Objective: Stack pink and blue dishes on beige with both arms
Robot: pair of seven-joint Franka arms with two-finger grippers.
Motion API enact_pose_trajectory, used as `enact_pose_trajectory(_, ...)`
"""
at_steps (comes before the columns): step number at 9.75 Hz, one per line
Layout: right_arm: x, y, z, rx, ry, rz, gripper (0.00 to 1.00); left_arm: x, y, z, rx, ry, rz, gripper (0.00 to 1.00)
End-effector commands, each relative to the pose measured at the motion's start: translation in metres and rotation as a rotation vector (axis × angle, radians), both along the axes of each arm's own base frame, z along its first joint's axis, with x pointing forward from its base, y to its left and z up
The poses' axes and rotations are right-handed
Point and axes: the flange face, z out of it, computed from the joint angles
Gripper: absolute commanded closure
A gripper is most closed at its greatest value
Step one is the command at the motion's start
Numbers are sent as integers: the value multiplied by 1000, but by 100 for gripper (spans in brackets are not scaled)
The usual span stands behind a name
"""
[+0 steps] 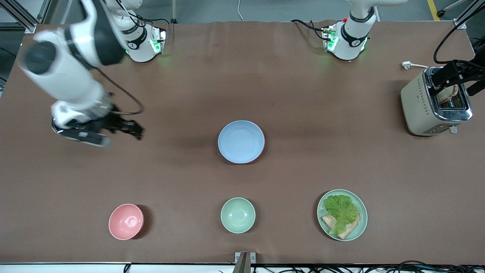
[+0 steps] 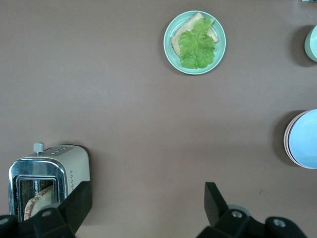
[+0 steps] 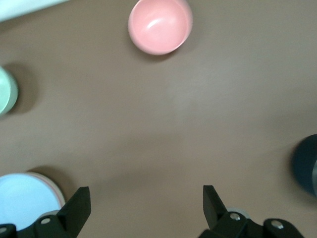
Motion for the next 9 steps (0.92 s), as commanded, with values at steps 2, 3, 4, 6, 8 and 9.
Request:
enact_pose_trajectory(2, -5, -99, 76, -23, 47, -23, 0, -2, -13, -15, 0, 31, -21, 0)
enact_pose_trajectory(3, -13, -123, 89, 9, 74, -35, 0, -3, -20, -17, 0, 34, -18, 0)
enact_pose_trajectory(4, -21, -144, 102, 25, 81, -60, 0, -5, -21, -14, -1, 31, -12, 0)
enact_pose_trajectory(6, -37, -156, 118, 21, 154, 108, 0, -7, -23, -18, -6, 45, -12, 0)
enact_pose_trajectory(8, -30, -155, 118, 15, 113, 102, 0, -8, -22, -20, 0, 59, -81, 0)
enact_pose_trajectory(9, -31, -161, 117, 19, 113, 92, 0, -8, -22, -20, 1, 65, -82, 0)
